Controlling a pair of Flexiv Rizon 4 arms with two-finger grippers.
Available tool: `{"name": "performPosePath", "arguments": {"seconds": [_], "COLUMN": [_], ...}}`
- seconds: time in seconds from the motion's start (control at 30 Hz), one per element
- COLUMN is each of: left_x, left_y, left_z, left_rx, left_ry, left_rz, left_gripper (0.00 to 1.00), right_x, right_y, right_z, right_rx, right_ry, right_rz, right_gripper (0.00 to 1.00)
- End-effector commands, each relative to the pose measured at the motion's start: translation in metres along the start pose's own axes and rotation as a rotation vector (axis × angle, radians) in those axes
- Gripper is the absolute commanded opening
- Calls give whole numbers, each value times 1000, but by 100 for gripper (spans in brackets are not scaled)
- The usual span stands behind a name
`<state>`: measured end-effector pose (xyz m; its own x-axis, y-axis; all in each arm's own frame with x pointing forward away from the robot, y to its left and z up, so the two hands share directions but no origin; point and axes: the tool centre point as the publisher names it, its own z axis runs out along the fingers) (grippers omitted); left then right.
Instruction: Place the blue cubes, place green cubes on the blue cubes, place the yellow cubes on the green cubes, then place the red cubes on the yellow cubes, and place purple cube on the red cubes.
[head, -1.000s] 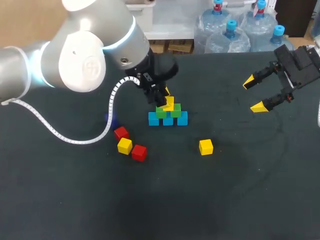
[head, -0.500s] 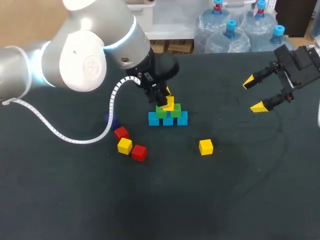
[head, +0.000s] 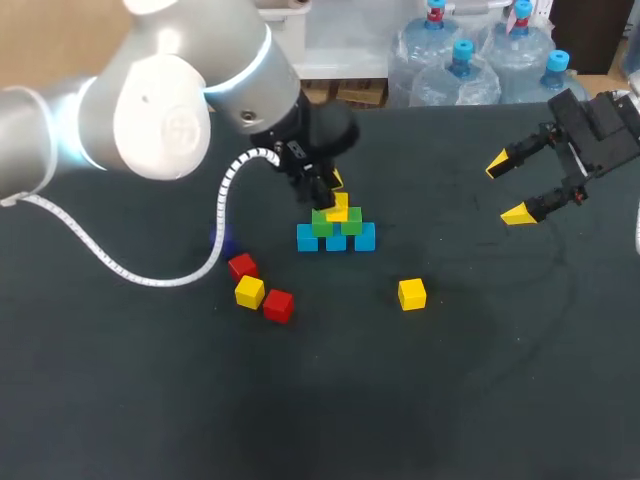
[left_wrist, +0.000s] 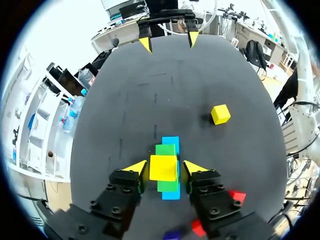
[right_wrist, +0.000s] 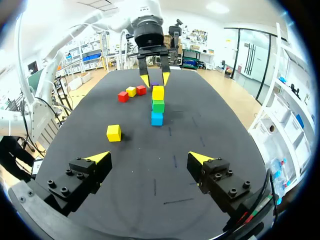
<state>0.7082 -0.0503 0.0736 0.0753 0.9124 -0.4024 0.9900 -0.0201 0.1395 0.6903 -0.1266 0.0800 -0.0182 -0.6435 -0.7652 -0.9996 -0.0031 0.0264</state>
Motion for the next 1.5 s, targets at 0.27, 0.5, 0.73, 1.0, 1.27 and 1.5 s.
{"name": "performPosePath", "arguments": {"seconds": [0.27, 0.5, 0.73, 1.0, 1.27, 1.5], "left_x": [10, 29, 49, 69, 95, 113], "left_y": [-19, -40, -62, -90, -110, -120], "left_z": [-47, -72, -81, -76, -58, -42], "left_rx": [-44, -34, 14, 84, 140, 160], "left_ry": [-32, 23, 47, 79, 106, 159], "left_rz": [43, 106, 156, 238, 272, 289], "left_gripper": [48, 56, 61, 66, 64, 62], "right_x": [0, 0, 0, 0, 0, 0], "right_y": [-1, -1, -1, -1, -1, -1], "right_z": [1, 1, 1, 1, 1, 1], "right_rx": [0, 0, 0, 0, 0, 0], "right_ry": [-1, -1, -1, -1, -1, -1], "right_rz": [-1, -1, -1, -1, -1, -1], "right_gripper": [100, 100, 100, 100, 100, 100]}}
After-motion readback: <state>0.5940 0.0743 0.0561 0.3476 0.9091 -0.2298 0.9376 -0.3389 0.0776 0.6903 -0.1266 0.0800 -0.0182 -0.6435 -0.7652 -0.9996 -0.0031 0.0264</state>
